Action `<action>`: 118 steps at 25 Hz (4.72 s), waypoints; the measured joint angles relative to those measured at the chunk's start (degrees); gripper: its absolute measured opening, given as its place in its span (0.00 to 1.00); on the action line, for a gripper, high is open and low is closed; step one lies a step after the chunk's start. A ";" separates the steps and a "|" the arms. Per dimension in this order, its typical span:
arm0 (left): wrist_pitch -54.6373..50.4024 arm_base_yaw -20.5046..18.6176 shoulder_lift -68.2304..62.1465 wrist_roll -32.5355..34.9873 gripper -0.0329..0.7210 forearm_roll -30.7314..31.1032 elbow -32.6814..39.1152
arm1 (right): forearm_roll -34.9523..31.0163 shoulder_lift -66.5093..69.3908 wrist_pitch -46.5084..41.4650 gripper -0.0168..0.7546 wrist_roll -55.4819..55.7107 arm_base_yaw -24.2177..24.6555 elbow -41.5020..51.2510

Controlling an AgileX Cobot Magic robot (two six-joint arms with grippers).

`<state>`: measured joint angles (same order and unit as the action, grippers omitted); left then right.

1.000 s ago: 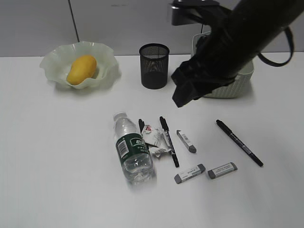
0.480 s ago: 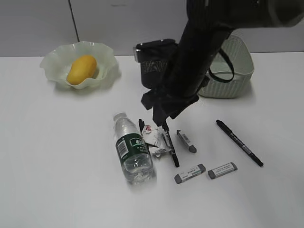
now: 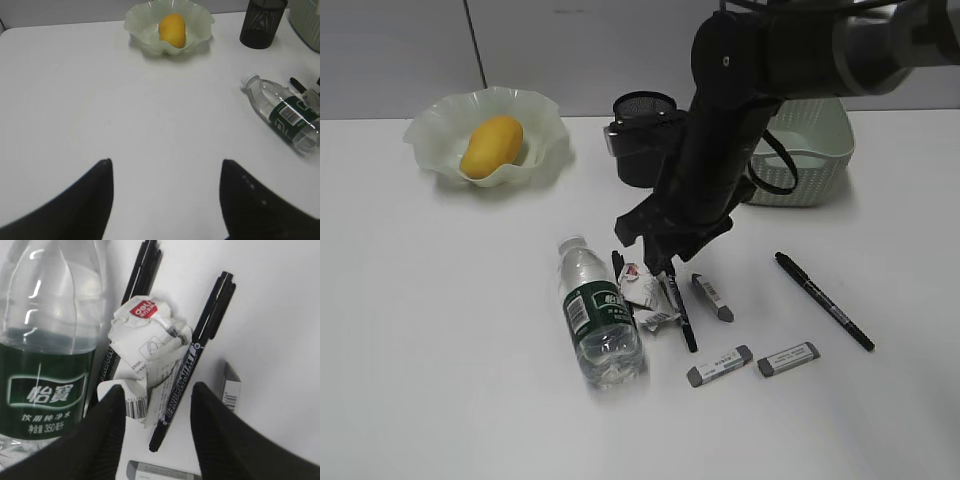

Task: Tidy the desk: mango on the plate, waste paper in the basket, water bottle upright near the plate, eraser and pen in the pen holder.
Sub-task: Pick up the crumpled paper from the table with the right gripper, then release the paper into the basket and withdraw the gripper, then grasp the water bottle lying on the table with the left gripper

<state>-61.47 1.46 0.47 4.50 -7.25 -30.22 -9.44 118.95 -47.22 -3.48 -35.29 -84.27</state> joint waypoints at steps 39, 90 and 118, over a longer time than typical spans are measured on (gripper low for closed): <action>0.00 0.00 0.00 0.00 0.72 0.00 0.00 | -0.57 -0.97 1.98 0.04 0.02 0.00 -0.11; 0.13 0.00 0.00 -0.05 0.72 0.00 0.00 | 33.01 6.78 18.22 0.05 7.11 18.73 -20.83; 0.13 0.00 0.00 -0.05 0.72 0.00 0.00 | 31.87 -0.75 -0.02 0.77 6.66 18.73 -21.17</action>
<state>-61.33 1.46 0.47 4.45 -7.25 -30.22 22.43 118.20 -47.24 3.19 -16.57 -105.44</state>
